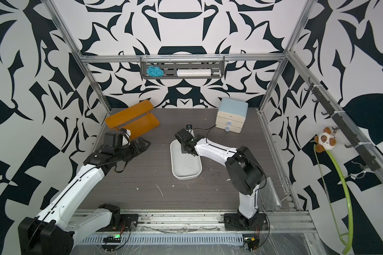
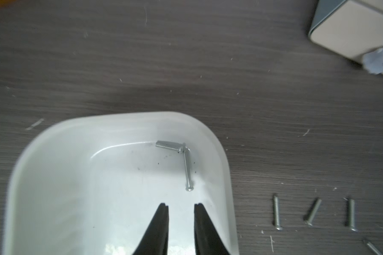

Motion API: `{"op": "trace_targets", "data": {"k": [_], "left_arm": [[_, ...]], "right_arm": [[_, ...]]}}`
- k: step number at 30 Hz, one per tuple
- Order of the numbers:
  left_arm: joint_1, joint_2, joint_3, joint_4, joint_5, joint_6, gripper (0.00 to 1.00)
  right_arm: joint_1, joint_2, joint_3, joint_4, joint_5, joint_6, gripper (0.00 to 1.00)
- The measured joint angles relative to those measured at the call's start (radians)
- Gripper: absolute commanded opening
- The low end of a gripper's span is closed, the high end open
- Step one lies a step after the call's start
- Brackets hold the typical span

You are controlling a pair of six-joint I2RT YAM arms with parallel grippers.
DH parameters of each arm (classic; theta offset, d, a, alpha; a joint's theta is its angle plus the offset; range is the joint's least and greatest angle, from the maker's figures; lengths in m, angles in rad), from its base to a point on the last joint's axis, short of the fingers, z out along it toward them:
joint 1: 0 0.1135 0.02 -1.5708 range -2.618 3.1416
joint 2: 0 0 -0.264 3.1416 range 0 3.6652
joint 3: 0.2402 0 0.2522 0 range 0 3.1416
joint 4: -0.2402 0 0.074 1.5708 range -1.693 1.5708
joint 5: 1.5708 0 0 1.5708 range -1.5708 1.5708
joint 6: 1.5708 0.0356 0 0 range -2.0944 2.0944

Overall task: Take out the screws from the storage box
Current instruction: Place the screw at the center of the board, then pick up the screw from the storage box.

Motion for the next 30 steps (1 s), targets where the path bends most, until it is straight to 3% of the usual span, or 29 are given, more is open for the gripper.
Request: {"op": "trace_targets", "data": {"k": [6,27,30], "left_arm": [[0.0,-0.001,0.0,0.0,0.0,0.0,0.99],[0.0,0.0,0.0,0.001,0.0,0.0,0.99],[0.0,0.0,0.0,0.001,0.0,0.0,0.99]], "right_arm": [[0.0,0.086,0.033,-0.014,-0.02,0.0,0.27],[-0.077,0.158,0.063,0.014,-0.121,0.008,0.27],[-0.082,0.16,0.063,0.03,-0.146,0.008,0.13]]}}
